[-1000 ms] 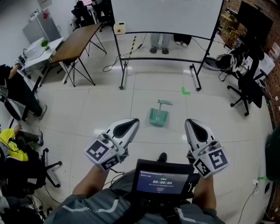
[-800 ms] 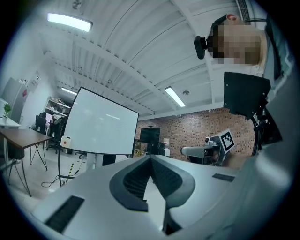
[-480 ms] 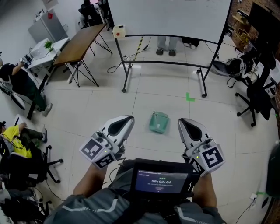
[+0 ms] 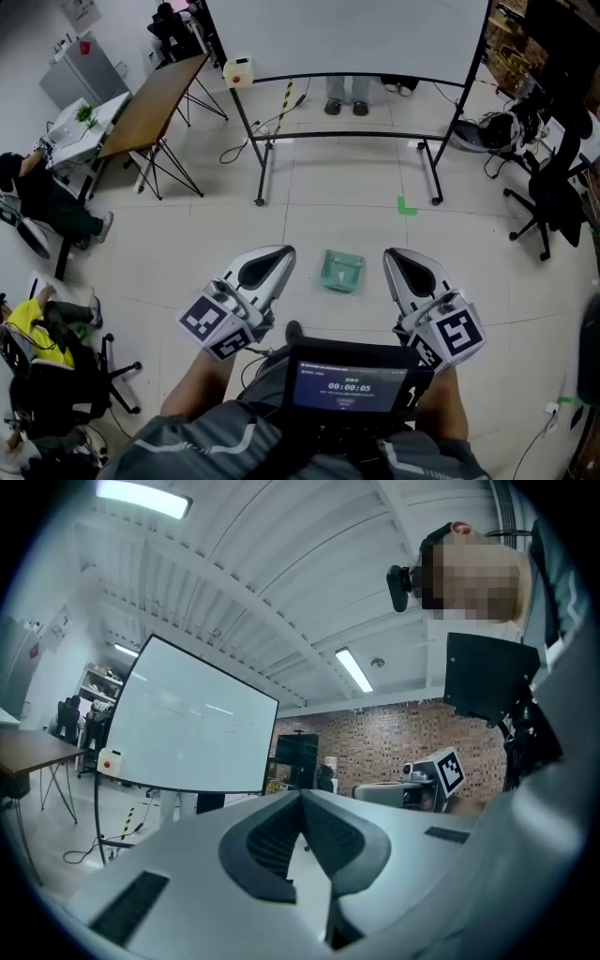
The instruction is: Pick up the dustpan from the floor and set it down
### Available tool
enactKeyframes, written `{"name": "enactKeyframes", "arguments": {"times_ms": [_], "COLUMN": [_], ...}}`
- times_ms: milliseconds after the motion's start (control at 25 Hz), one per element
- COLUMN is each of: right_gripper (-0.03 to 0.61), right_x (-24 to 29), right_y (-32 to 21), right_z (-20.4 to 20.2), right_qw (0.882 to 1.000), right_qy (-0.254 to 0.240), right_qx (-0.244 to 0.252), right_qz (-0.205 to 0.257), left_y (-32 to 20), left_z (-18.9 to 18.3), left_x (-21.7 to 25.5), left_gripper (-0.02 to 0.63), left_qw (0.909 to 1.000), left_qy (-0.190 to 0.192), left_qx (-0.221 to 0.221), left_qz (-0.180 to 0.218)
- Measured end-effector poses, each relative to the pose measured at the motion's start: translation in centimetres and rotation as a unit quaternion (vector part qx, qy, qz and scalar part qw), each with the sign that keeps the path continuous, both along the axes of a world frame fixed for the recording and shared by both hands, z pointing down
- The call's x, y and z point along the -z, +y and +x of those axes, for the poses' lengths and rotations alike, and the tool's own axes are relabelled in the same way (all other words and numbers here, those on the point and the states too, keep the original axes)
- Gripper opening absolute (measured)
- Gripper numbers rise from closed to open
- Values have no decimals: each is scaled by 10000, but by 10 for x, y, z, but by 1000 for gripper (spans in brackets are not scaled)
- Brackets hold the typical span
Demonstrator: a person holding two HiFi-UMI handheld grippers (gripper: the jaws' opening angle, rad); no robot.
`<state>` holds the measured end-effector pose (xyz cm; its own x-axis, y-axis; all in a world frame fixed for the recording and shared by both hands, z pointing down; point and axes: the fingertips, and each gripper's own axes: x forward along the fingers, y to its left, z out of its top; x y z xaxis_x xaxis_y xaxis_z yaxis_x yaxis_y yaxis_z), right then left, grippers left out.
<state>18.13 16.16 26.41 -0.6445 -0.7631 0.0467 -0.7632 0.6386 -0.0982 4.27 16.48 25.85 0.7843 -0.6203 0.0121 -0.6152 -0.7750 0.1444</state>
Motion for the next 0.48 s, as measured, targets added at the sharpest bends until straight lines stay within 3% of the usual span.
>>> {"name": "enactKeyframes", "arguments": {"times_ms": [280,480], "right_gripper": [19,20], "right_x": [-6,-19], "right_y": [-85,-137], "right_z": [-64,-82], "right_qw": [9994,9987], "right_qy": [170,150], "right_qx": [-293,-484], "right_qz": [13,47], "left_y": [-93,-142], "left_z": [-58,-71], "left_x": [-9,-37], "left_gripper": [26,26], "left_qw": [9990,9969], "left_qy": [-38,-135], "left_qx": [-434,-761], "left_qz": [86,-141]}}
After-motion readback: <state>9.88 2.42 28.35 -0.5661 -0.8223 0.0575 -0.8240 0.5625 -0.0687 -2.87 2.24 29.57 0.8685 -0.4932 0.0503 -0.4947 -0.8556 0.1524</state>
